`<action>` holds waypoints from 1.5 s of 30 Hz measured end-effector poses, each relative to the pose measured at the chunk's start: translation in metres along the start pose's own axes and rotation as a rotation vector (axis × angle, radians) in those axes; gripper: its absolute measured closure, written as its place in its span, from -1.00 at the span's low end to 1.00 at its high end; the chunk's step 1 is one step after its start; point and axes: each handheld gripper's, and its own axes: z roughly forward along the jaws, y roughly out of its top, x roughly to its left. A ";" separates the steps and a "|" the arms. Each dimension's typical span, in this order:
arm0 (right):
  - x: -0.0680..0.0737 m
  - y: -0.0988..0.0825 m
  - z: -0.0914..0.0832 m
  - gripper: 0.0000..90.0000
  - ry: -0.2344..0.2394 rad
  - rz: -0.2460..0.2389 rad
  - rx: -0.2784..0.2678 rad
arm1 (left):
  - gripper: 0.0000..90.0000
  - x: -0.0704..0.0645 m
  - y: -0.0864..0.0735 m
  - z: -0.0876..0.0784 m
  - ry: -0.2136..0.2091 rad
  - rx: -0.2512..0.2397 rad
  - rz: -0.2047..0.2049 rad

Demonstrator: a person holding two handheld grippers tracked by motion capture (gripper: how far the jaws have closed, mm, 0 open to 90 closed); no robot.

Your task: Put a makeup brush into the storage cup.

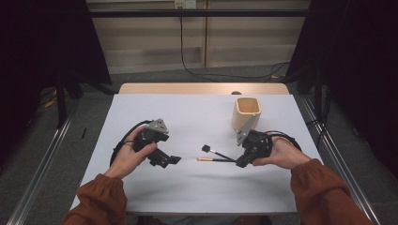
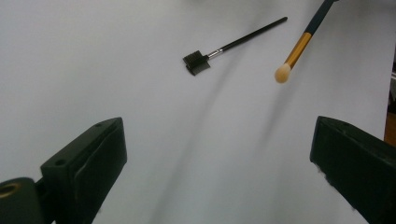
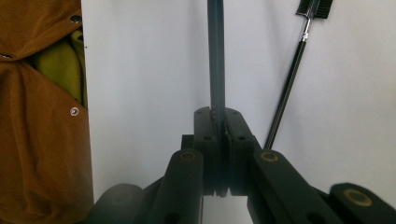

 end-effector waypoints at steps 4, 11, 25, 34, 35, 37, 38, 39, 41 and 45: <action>0.000 -0.004 0.001 0.90 -0.022 0.024 -0.014 | -0.92 0.004 -0.008 -0.005 0.020 -0.038 -0.043; 0.003 -0.011 0.002 0.90 -0.025 0.043 -0.063 | -0.92 0.001 -0.020 -0.010 0.040 -0.075 -0.056; 0.008 -0.017 0.007 0.90 -0.065 0.086 -0.172 | -0.92 -0.006 -0.042 -0.025 0.051 -0.214 -0.111; 0.010 -0.022 0.013 0.90 -0.062 0.124 -0.291 | -0.93 -0.009 -0.056 -0.023 0.089 -0.219 -0.127; 0.010 -0.022 0.013 0.90 -0.062 0.122 -0.313 | -0.93 -0.009 -0.057 -0.023 0.090 -0.215 -0.128; 0.010 -0.023 0.013 0.90 -0.057 0.124 -0.344 | -0.93 -0.009 -0.059 -0.023 0.081 -0.231 -0.135; 0.010 -0.023 0.014 0.90 -0.054 0.126 -0.361 | -0.93 -0.008 -0.060 -0.022 0.073 -0.228 -0.139; 0.011 -0.024 0.014 0.90 -0.049 0.129 -0.380 | -0.93 -0.008 -0.060 -0.022 0.077 -0.226 -0.138; 0.012 -0.025 0.014 0.90 -0.051 0.138 -0.403 | -0.93 -0.008 -0.061 -0.022 0.077 -0.227 -0.143; 0.013 -0.029 0.015 0.90 -0.053 0.145 -0.464 | -0.93 -0.009 -0.061 -0.022 0.080 -0.230 -0.142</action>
